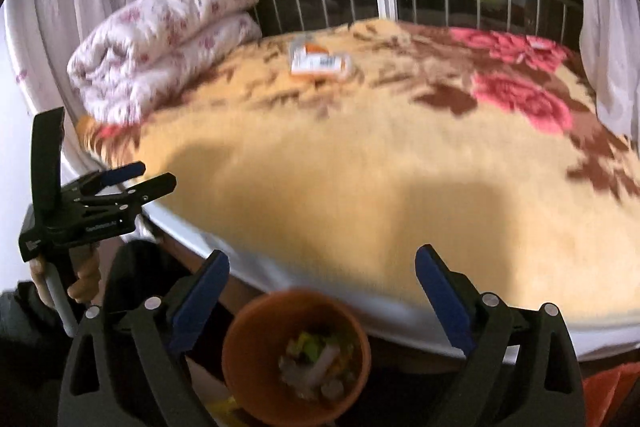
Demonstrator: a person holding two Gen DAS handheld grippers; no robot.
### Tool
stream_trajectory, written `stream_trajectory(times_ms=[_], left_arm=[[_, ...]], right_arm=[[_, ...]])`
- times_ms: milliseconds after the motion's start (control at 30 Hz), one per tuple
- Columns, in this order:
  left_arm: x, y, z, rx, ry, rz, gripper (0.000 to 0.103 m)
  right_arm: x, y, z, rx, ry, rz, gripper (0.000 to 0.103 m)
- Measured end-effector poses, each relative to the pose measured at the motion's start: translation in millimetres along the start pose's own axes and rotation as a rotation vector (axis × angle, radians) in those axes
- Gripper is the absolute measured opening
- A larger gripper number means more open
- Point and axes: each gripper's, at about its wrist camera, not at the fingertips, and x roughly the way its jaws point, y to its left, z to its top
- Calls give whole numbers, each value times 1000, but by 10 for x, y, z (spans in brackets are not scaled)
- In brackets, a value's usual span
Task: Collect trash
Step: 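Grasp the orange-white snack bag with right tool while left tool grasps the clear plastic cup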
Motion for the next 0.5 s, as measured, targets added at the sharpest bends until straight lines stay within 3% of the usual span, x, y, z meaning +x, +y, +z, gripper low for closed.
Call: stream_trajectory(times_ms=[300, 500], left_arm=[[417, 275, 419, -61, 1, 74, 86], [807, 386, 717, -65, 9, 98, 86]], right_arm=[[403, -60, 554, 36, -10, -16, 95], [814, -181, 1074, 151, 7, 31, 96]])
